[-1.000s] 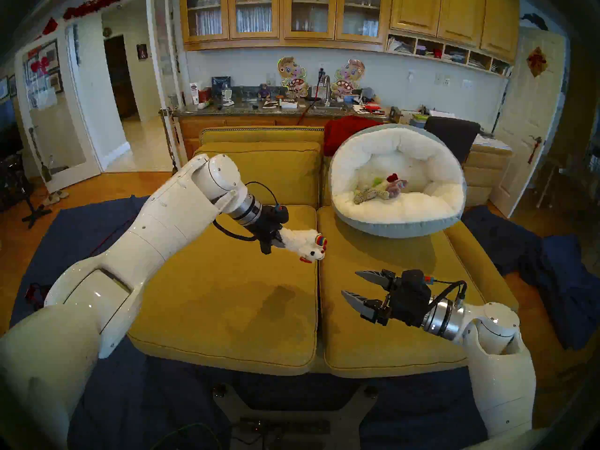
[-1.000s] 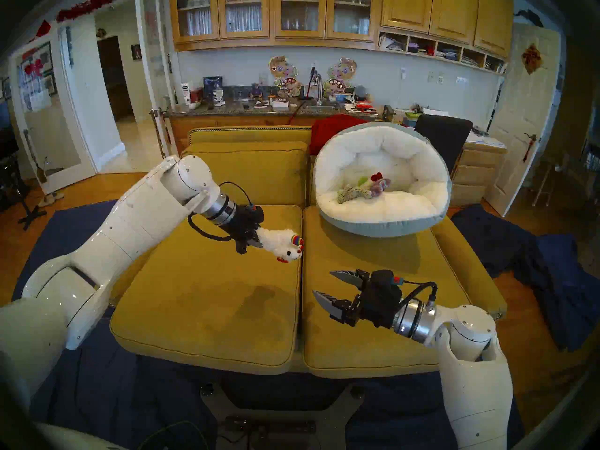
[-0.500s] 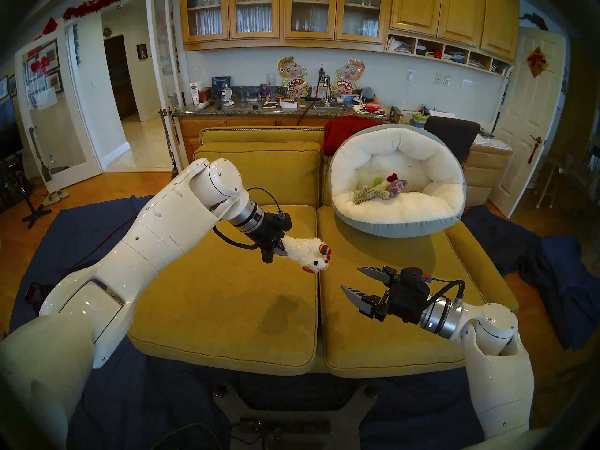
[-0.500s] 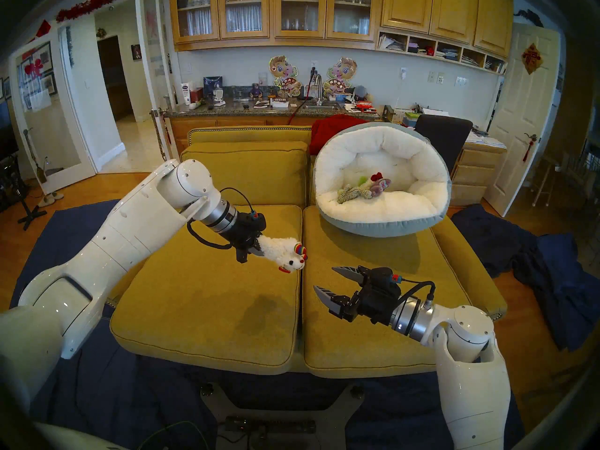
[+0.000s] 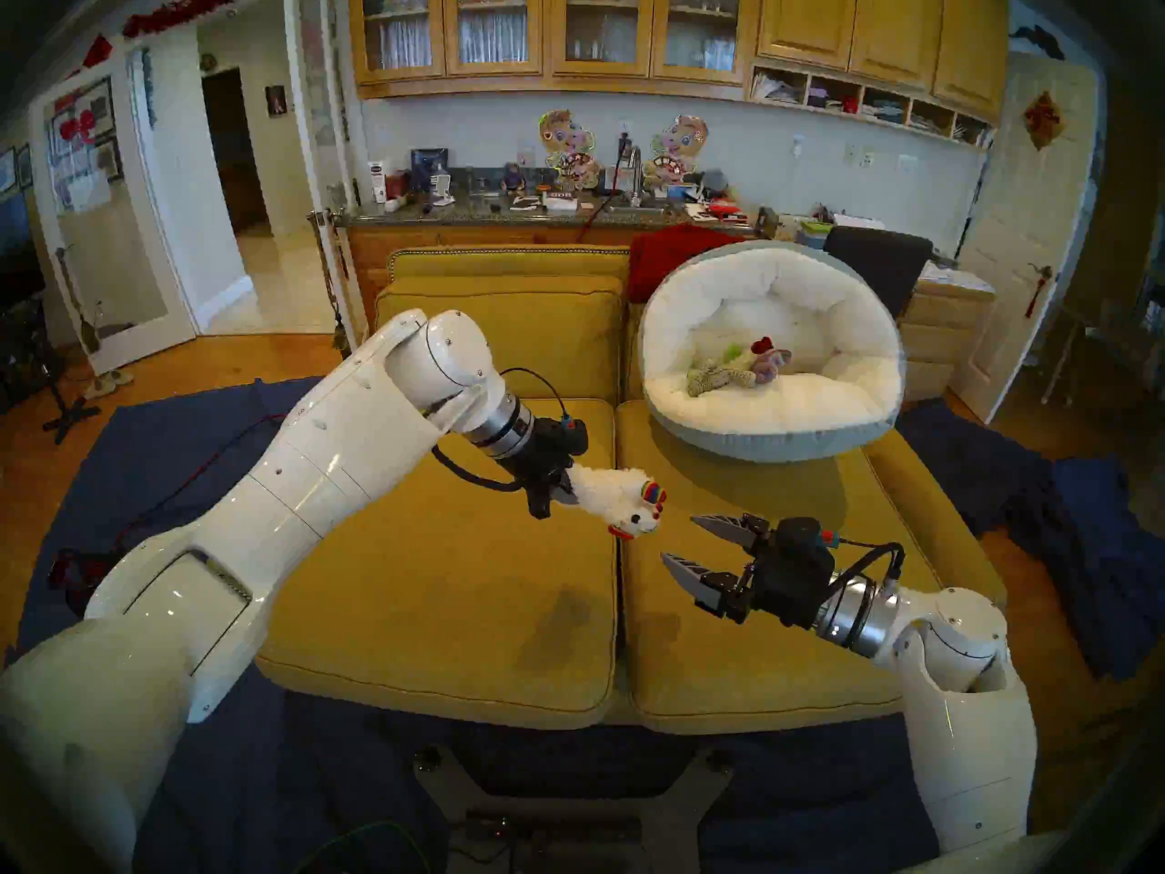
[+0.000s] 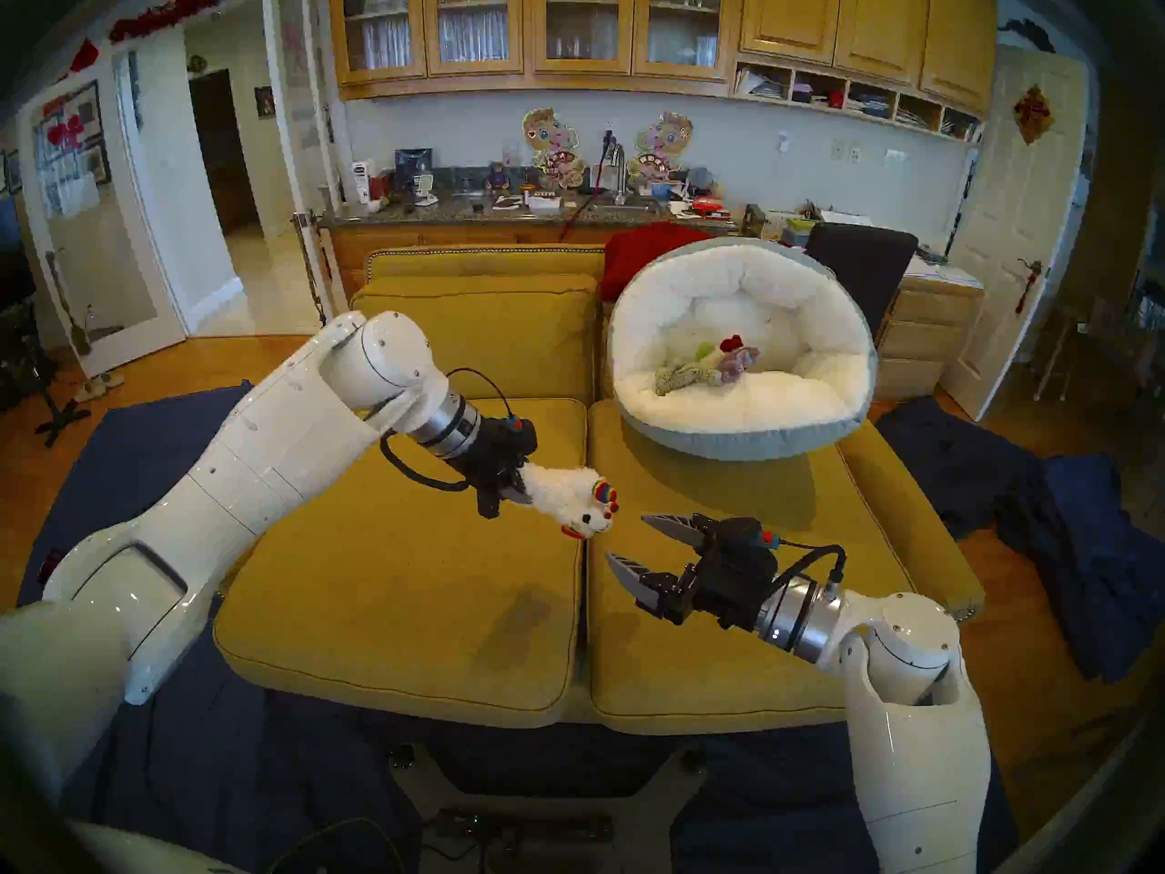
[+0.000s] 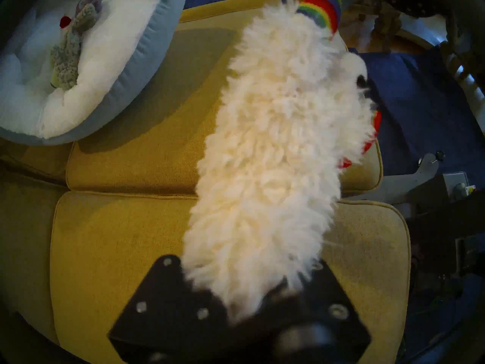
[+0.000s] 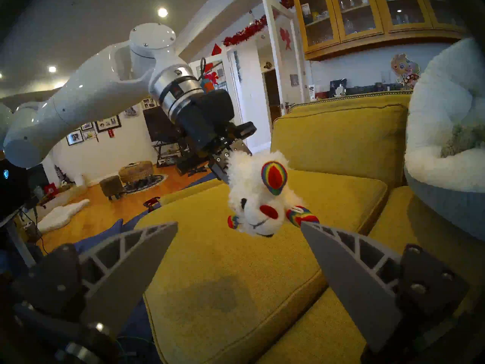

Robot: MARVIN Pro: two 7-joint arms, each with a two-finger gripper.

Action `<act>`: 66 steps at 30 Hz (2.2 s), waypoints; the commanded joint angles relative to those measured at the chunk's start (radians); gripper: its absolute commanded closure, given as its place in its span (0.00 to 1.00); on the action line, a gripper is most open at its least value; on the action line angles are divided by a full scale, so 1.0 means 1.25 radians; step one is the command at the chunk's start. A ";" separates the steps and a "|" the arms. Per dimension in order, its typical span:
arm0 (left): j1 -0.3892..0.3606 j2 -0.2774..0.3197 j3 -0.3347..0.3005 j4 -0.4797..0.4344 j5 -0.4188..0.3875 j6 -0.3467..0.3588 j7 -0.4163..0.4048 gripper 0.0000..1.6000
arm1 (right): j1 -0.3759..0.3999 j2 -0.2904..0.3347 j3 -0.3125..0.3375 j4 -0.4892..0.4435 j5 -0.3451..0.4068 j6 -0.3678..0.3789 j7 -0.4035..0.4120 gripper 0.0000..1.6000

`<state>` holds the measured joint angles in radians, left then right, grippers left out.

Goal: Put toys into dog bed

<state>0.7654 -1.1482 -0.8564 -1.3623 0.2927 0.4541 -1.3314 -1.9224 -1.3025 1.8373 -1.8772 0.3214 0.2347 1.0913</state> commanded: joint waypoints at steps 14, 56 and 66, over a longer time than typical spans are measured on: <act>-0.035 -0.045 0.011 -0.051 0.023 0.025 -0.005 1.00 | 0.008 -0.006 0.001 -0.016 0.007 0.018 0.013 0.00; -0.027 -0.033 0.008 -0.048 0.029 0.018 -0.005 1.00 | 0.014 -0.011 0.046 -0.054 -0.014 0.026 -0.002 0.00; -0.029 -0.034 0.003 -0.050 0.028 0.016 -0.008 1.00 | 0.039 -0.006 0.014 -0.036 -0.046 0.024 -0.011 0.00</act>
<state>0.7665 -1.1879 -0.8290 -1.4123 0.3291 0.4719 -1.3456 -1.9104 -1.3159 1.8799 -1.9094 0.2846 0.2713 1.0885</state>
